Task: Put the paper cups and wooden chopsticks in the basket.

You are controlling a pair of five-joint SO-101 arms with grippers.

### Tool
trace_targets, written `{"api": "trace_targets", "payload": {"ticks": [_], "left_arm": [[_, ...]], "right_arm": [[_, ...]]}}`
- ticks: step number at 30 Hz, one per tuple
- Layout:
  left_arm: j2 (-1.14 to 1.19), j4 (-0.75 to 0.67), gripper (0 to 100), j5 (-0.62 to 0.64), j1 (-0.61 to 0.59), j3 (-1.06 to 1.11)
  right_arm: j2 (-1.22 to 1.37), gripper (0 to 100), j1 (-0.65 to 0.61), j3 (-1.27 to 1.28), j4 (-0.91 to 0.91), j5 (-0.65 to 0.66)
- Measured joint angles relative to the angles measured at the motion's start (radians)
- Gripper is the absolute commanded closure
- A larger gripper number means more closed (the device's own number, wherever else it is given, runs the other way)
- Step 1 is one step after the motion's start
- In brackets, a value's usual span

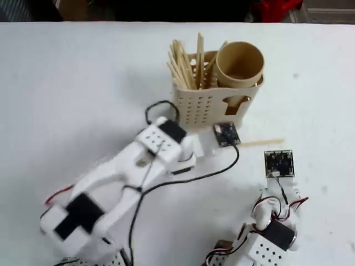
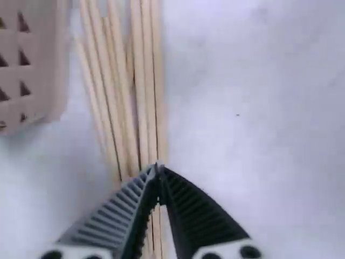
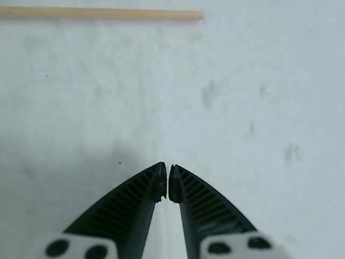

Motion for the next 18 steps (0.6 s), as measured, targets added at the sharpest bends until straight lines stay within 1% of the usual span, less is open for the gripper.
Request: {"api": "trace_targets", "payload": {"ticks": [3, 5, 7, 8, 10, 13, 18], "left_arm": [[-0.140, 0.021, 97, 0.003, -0.002, 0.035], [-0.196, 0.017, 92, 0.005, -0.005, 0.071], [-0.207, -0.021, 87, 0.015, -0.011, 0.114], [-0.206, -0.048, 87, 0.028, -0.014, 0.138], [-0.180, -0.110, 89, 0.041, -0.020, 0.175], [-0.080, -0.203, 89, 0.046, -0.023, 0.181], [0.146, -0.235, 89, 0.046, -0.028, 0.080]], "right_arm": [[0.000, 97.4, 0.000, 0.000, 0.000, 0.000], [0.000, 97.4, 0.000, 0.000, 0.000, 0.000], [0.000, 97.4, 0.000, 0.000, 0.000, 0.000], [0.000, 97.4, 0.000, 0.000, 0.000, 0.000], [0.000, 97.4, 0.000, 0.000, 0.000, 0.000], [0.000, 97.4, 0.000, 0.000, 0.000, 0.000], [0.000, 97.4, 0.000, 0.000, 0.000, 0.000]]}}
